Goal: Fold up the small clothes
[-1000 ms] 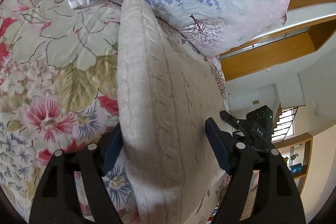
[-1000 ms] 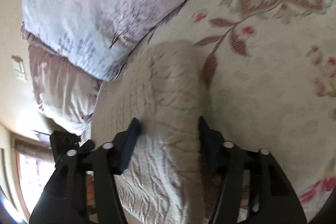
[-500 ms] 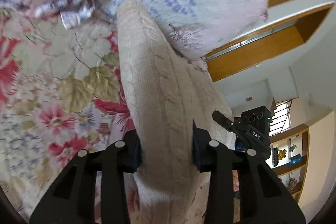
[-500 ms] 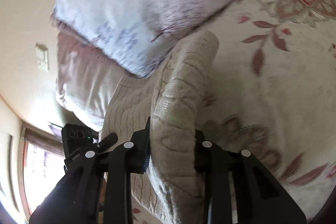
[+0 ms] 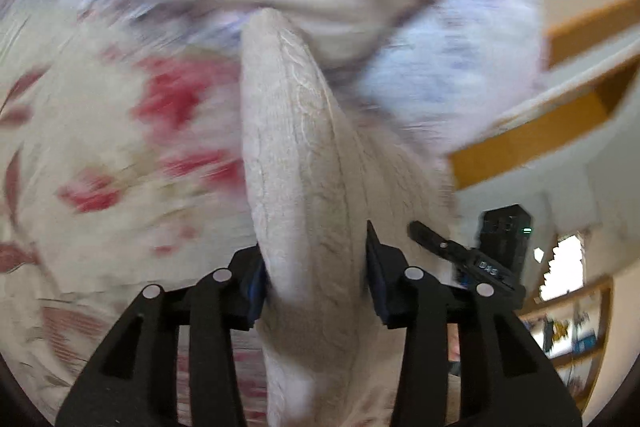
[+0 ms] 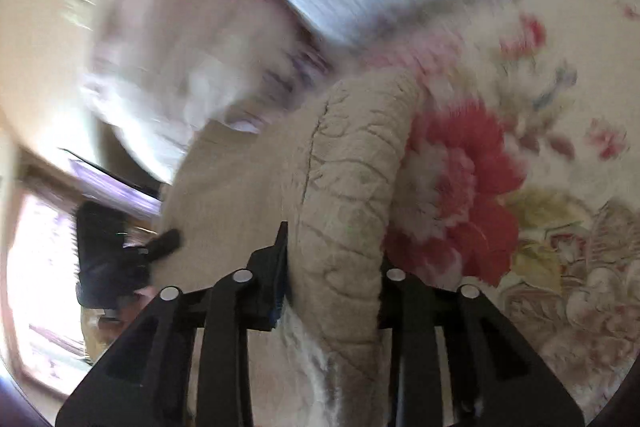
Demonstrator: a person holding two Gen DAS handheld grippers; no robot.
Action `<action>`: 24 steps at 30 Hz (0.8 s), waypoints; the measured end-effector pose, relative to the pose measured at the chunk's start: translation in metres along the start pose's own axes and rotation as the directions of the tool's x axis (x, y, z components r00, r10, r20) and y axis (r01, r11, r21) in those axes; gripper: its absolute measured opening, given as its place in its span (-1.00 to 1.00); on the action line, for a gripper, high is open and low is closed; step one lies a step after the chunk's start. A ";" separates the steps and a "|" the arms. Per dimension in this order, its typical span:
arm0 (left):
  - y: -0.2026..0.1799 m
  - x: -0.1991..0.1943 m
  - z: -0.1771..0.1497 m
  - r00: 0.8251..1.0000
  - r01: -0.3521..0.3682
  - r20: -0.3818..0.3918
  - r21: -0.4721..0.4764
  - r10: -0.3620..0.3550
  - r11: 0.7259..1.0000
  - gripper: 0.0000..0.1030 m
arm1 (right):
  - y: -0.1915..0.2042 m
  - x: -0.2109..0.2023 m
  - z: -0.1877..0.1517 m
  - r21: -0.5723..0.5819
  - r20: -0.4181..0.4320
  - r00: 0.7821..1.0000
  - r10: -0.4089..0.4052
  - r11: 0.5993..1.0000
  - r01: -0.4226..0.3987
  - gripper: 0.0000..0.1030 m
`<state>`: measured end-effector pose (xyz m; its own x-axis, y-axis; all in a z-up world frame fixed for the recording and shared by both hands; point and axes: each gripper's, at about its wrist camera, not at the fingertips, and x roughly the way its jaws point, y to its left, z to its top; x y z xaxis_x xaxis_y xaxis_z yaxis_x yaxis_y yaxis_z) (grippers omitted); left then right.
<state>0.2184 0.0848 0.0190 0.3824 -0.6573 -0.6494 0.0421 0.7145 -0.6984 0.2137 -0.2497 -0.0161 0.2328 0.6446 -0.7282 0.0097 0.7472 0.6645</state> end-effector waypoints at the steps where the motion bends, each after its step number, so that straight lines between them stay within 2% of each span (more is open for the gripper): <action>1: 0.011 0.003 0.000 1.000 0.030 -0.004 -0.034 -0.030 0.999 -0.12 | -0.005 0.002 0.002 0.018 0.002 1.000 0.025 1.000 -0.025 -0.24; 3: 0.023 0.003 -0.001 0.996 0.094 0.010 -0.068 -0.093 0.993 -0.11 | -0.013 -0.001 0.005 0.072 -0.012 0.997 0.073 0.995 -0.072 -0.23; 7: 0.013 -0.001 -0.003 0.999 0.045 0.027 -0.003 -0.045 0.999 0.00 | -0.018 -0.027 0.007 0.074 0.041 0.997 0.067 0.995 -0.070 -0.23; 11: 0.015 0.009 -0.001 0.999 0.040 0.030 -0.009 -0.040 0.999 0.09 | -0.019 -0.036 0.007 0.070 0.076 0.995 0.068 0.995 -0.073 -0.24; 12: 0.015 0.011 -0.003 0.999 0.039 0.030 -0.010 -0.038 0.999 0.12 | -0.018 -0.034 0.006 0.058 0.073 0.996 0.058 0.996 -0.063 -0.41; 13: 0.016 0.011 -0.005 0.999 0.039 0.032 -0.009 -0.039 0.999 0.12 | -0.013 -0.028 0.007 0.035 0.086 0.996 0.031 0.999 -0.035 -0.61; 15: 0.015 0.011 -0.005 0.999 0.022 0.036 0.001 -0.022 1.000 0.13 | -0.006 -0.024 0.008 0.005 0.119 0.992 -0.034 0.999 0.033 -0.75; 18: 0.006 0.010 -0.006 0.998 -0.043 0.049 0.043 0.041 0.998 0.18 | -0.003 -0.018 0.011 0.014 0.141 0.976 -0.168 0.986 0.168 -0.77; 19: 0.003 0.007 -0.009 0.997 -0.061 0.059 0.061 0.058 0.996 0.18 | -0.004 -0.017 0.011 0.010 0.140 0.972 -0.190 0.982 0.190 -0.76; 22: -0.007 -0.007 -0.016 0.988 -0.114 0.113 0.112 0.101 0.987 0.16 | 0.002 -0.022 0.009 -0.021 0.152 0.966 -0.211 0.976 0.217 -0.72; 24: -0.015 -0.022 -0.024 0.979 -0.141 0.171 0.151 0.114 0.979 0.16 | 0.009 -0.032 0.004 -0.043 0.187 0.958 -0.217 0.973 0.229 -0.59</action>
<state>0.1873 0.0830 0.0365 0.5373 -0.5205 -0.6636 0.1267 0.8277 -0.5467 0.2103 -0.2645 0.0135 0.4025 0.4253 -0.8106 0.0208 0.8810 0.4726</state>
